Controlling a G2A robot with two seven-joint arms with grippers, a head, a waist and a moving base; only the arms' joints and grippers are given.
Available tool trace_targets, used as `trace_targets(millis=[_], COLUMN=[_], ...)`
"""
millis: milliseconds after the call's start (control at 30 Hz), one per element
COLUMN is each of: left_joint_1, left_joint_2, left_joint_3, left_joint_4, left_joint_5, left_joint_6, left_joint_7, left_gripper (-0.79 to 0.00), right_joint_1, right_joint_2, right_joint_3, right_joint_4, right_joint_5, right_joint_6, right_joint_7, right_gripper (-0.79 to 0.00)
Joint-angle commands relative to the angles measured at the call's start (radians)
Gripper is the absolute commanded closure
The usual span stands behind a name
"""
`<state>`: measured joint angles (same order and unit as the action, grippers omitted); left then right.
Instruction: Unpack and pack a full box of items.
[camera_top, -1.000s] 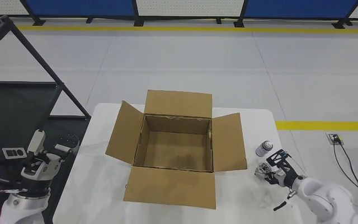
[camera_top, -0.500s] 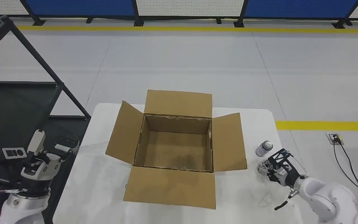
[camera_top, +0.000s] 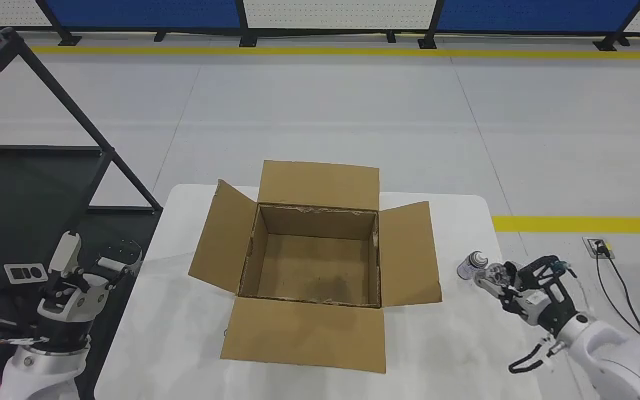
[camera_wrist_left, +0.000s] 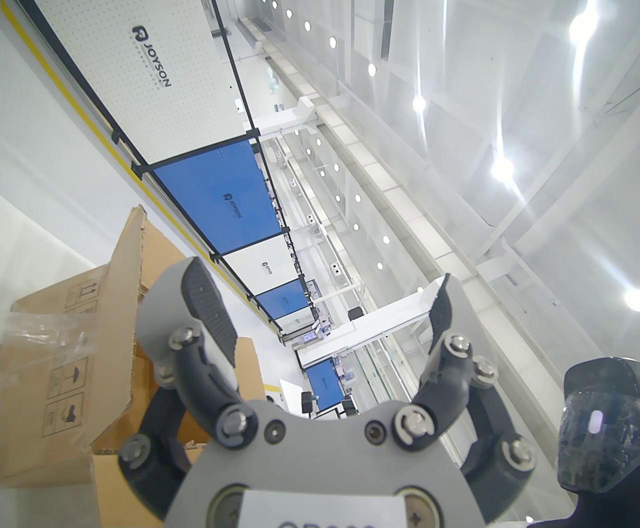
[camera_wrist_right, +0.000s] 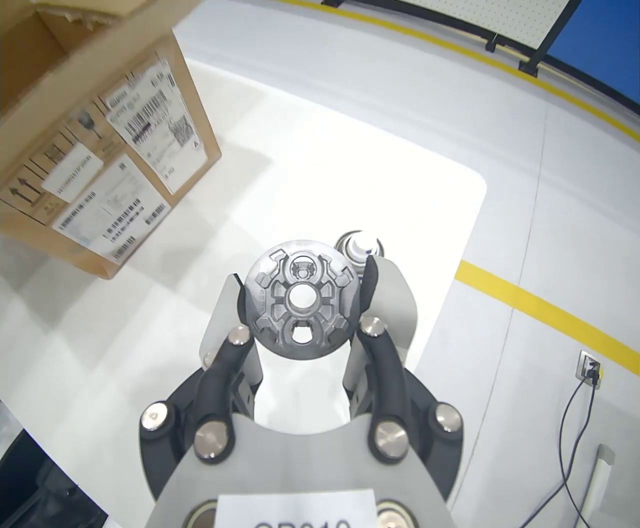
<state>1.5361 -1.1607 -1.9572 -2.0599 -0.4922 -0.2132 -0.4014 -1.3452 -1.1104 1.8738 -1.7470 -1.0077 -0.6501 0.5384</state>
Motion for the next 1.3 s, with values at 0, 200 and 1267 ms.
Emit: trace_targets(millis=[0,200,1267], left_joint_1=[0.000,0.000,0.103], left_joint_2=[0.000,0.000,-0.014], left_joint_3=[0.000,0.000,-0.112], left_joint_4=[0.000,0.000,0.015], left_joint_5=[0.000,0.000,-0.064], left_joint_6=[0.000,0.000,-0.058], left_joint_7=[0.000,0.000,0.076], left_gripper=[-0.785,-0.785,-0.785], right_joint_1=[-0.017,-0.057,0.406], right_joint_2=[0.002,0.005,-0.046], right_joint_3=[0.014,0.032,-0.793], right_joint_4=[-0.046,-0.166,-0.234], right_joint_5=[0.042,0.155,-0.089], right_joint_6=[0.011,0.044,0.399], right_joint_7=[0.007,0.018,0.208], right_gripper=[0.000,0.000,0.000])
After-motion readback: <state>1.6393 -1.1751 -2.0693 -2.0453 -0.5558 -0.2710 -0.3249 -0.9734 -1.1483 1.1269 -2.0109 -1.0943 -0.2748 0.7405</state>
